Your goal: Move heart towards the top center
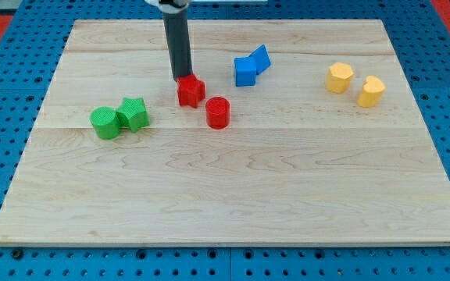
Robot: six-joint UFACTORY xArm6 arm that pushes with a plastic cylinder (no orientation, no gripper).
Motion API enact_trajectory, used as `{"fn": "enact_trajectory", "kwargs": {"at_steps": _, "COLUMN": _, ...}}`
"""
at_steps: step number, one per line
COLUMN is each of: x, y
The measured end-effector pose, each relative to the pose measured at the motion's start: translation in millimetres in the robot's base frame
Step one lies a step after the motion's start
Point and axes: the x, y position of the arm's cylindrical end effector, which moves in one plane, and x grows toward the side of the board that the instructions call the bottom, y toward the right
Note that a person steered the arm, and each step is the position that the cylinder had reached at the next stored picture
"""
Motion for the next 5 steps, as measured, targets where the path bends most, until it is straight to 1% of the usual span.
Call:
{"fn": "enact_trajectory", "kwargs": {"at_steps": 1, "x": -6, "y": 12}}
{"fn": "enact_trajectory", "kwargs": {"at_steps": 2, "x": -22, "y": 41}}
{"fn": "enact_trajectory", "kwargs": {"at_steps": 4, "x": 47, "y": 163}}
{"fn": "enact_trajectory", "kwargs": {"at_steps": 5, "x": 60, "y": 246}}
